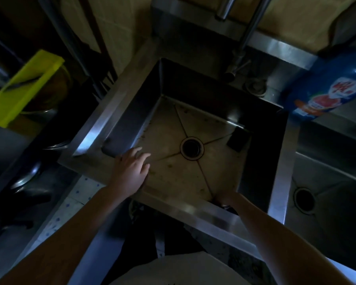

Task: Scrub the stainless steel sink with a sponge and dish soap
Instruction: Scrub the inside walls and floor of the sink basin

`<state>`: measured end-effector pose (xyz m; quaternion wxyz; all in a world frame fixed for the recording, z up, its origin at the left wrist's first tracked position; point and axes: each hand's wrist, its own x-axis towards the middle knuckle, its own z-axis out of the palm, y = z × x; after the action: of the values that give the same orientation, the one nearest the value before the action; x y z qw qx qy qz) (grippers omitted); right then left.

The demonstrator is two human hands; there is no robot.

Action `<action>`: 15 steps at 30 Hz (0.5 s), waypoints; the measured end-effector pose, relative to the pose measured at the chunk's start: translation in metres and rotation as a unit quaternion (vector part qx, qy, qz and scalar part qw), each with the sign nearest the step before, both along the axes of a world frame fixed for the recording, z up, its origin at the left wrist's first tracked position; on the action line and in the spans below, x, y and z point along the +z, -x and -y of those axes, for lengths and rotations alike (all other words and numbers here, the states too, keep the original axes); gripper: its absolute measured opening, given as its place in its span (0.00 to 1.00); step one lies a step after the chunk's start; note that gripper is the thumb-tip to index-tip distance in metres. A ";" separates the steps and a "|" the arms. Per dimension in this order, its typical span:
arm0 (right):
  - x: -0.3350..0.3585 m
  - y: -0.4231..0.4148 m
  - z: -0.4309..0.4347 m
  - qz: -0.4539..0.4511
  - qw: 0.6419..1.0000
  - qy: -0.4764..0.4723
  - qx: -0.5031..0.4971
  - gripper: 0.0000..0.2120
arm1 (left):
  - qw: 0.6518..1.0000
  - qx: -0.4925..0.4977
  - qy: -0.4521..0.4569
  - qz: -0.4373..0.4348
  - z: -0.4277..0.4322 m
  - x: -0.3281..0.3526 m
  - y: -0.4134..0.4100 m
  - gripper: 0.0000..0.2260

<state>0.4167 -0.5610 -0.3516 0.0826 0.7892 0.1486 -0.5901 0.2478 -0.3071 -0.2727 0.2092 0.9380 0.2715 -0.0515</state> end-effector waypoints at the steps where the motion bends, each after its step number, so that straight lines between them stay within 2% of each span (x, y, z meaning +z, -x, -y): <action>1: 0.001 0.002 -0.009 0.005 1.000 -0.012 -0.018 0.12 | 1.000 0.000 -0.004 0.003 -0.005 0.001 0.004 0.14; 4: 0.004 0.016 -0.056 0.002 0.999 -0.041 -0.030 0.19 | 1.000 0.001 -0.001 0.006 -0.020 0.003 0.017 0.15; 8: 0.015 0.035 -0.134 -0.032 0.994 -0.100 -0.002 0.18 | 0.999 0.027 0.020 -0.015 -0.044 0.001 0.031 0.15; 11: 0.026 0.046 -0.191 -0.040 0.987 -0.153 -0.008 0.13 | 0.999 0.026 0.013 -0.018 -0.063 -0.004 0.041 0.14; 15: 0.031 0.055 -0.221 -0.046 0.982 -0.184 -0.024 0.16 | 1.000 0.020 0.009 -0.015 -0.081 -0.008 0.046 0.14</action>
<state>0.3619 -0.3397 -0.3201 -0.0851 0.7665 0.2393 -0.5899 0.2019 -0.2260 -0.2802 0.2146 0.9296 0.2928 -0.0642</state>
